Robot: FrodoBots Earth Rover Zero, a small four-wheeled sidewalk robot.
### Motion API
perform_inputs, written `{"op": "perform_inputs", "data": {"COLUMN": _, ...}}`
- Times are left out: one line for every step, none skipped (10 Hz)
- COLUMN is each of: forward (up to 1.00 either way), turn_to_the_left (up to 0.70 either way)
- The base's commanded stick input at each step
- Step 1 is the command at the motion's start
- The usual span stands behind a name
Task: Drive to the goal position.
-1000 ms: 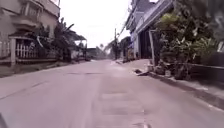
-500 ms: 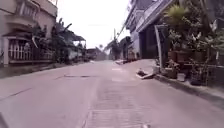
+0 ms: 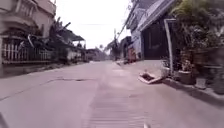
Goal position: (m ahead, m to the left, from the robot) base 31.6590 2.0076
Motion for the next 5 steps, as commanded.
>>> {"op": "perform_inputs", "data": {"forward": 1.0, "turn_to_the_left": 0.02}}
{"op": "perform_inputs", "data": {"forward": 1.0, "turn_to_the_left": 0.2}}
{"op": "perform_inputs", "data": {"forward": 1.0, "turn_to_the_left": 0.42}}
{"op": "perform_inputs", "data": {"forward": 1.0, "turn_to_the_left": 0.42}}
{"op": "perform_inputs", "data": {"forward": 1.0, "turn_to_the_left": 0.29}}
